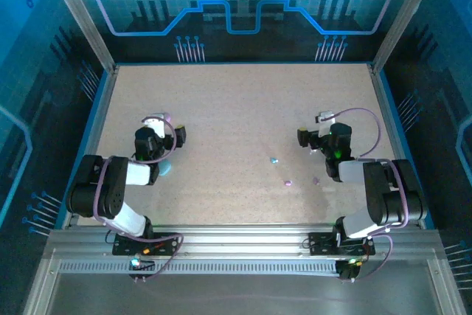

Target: Insert the wireless bluetooth earbuds into the charging case

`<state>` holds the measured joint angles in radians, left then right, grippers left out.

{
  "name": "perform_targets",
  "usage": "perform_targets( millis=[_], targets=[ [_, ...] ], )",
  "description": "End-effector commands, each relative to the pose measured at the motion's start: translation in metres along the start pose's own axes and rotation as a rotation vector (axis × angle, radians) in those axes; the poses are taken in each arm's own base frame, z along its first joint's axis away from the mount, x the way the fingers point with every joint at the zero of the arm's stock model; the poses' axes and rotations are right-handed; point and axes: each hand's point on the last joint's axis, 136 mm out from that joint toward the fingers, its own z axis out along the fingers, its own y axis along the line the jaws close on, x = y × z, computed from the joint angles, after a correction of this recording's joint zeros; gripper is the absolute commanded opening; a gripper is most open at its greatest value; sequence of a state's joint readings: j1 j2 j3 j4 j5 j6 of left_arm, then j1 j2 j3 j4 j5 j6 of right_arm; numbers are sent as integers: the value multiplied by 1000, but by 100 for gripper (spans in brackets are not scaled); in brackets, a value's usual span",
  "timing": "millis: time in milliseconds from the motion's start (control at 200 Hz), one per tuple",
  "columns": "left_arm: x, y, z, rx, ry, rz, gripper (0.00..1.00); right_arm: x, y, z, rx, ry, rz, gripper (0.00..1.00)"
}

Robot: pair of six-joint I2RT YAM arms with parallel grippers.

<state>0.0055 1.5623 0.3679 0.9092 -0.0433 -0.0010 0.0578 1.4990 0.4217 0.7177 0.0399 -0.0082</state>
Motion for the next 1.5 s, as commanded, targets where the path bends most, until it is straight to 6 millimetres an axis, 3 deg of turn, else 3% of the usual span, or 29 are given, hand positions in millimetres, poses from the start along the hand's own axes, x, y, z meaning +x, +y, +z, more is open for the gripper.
perform_targets(
  millis=[0,1116,1296,1496],
  targets=[
    [-13,-2,1,17,-30,0,99,-12,-2,2,-5,-32,-2,100],
    [-13,-8,-3,49,-43,19,99,-13,3,1,-20,-40,-18,100],
    [-28,-4,-22,21,-102,2,99,-28,6,-11,-4,-61,-42,100],
    [-58,5,-39,-45,6,-170,99,-50,-2,-35,15,79,137,100]
  ],
)
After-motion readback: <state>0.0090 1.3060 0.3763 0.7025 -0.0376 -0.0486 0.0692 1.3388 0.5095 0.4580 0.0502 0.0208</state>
